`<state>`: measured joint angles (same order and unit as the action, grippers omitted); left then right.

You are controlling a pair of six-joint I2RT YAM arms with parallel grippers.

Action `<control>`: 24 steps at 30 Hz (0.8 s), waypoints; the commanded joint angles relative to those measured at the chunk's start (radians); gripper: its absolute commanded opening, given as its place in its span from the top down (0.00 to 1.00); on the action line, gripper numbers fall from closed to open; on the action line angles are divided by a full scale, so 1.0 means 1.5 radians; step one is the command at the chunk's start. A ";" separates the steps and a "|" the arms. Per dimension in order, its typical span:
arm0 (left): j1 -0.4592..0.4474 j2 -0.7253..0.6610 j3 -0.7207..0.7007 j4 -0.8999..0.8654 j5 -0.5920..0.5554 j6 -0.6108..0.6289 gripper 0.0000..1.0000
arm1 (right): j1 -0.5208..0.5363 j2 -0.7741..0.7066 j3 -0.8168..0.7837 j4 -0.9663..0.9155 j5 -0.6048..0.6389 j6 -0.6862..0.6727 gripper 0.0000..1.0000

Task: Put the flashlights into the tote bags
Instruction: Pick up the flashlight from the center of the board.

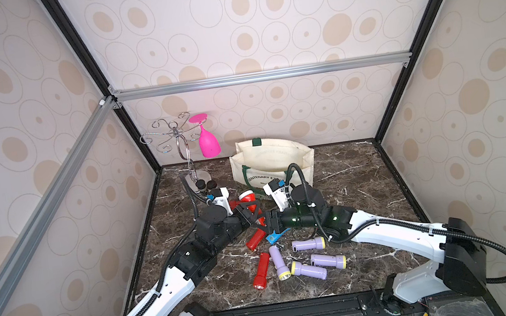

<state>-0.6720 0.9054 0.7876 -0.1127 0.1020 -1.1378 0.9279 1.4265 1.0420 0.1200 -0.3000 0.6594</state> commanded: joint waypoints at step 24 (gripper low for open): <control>0.060 -0.001 0.022 0.010 0.074 0.053 0.00 | -0.027 -0.038 0.099 -0.248 0.100 -0.134 1.00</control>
<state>-0.5907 0.8993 0.7761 -0.0998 0.1844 -1.1011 0.9203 1.3605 1.0954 -0.1036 -0.1772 0.5369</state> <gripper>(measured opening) 0.993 0.322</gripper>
